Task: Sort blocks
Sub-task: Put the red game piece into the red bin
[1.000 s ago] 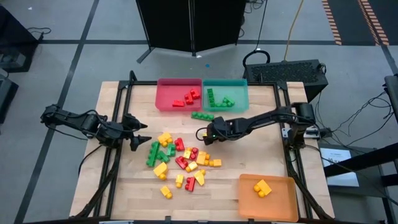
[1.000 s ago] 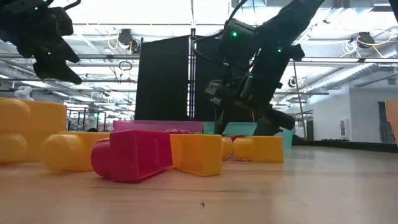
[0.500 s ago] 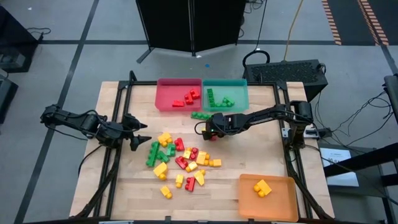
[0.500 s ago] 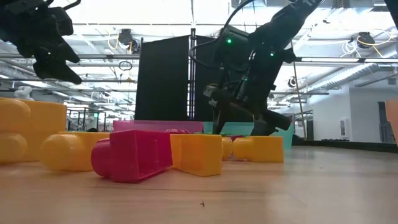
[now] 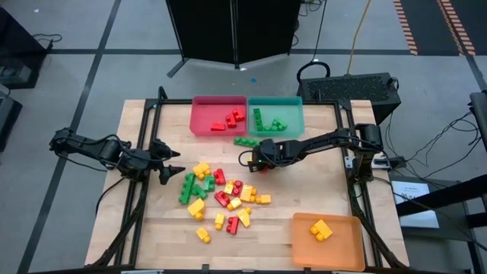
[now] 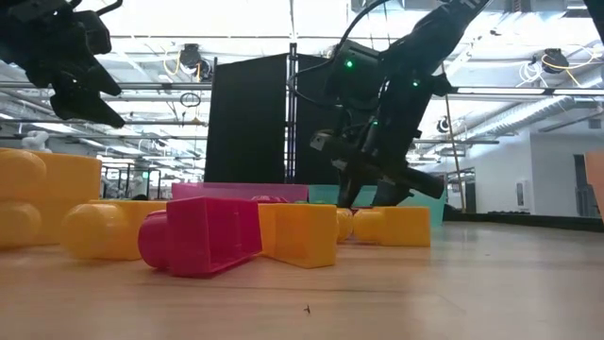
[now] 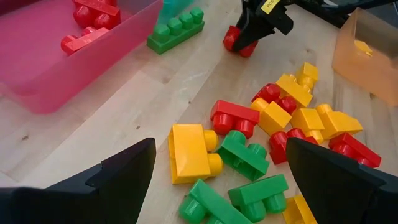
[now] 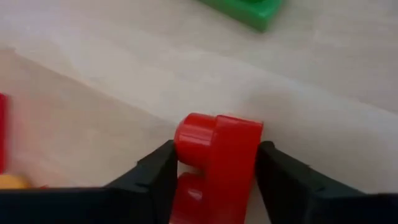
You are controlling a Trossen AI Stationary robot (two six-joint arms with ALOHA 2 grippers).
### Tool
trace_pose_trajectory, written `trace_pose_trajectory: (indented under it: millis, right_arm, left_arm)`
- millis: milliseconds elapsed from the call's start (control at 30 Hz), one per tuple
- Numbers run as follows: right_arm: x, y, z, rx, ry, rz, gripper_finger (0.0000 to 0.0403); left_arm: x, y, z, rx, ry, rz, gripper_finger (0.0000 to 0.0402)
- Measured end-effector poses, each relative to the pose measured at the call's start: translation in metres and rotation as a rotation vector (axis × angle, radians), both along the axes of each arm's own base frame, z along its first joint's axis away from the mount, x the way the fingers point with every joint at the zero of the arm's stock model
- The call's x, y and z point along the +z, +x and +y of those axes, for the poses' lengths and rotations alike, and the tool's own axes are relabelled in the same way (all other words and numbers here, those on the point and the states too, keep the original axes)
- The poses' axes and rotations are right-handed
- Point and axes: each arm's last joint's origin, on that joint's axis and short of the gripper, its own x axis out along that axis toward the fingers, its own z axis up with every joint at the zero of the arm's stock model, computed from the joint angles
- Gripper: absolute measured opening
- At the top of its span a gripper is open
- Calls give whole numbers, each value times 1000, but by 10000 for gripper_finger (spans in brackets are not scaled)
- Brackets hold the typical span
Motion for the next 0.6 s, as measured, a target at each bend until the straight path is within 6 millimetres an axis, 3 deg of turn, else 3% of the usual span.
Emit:
trace_pose_trajectory:
  millis: [200,300,600]
  right_arm:
    - [7,7,2,17,17,-5,137]
    - [21,20,3,78,5,-29,123]
    - [93,60,-22,194,-165,-170,78]
  left_arm:
    - [0,0,0,0,0,0,361]
    - [0,0,0,0,0,0,361]
    - [0,0,0,-2,2,1,361]
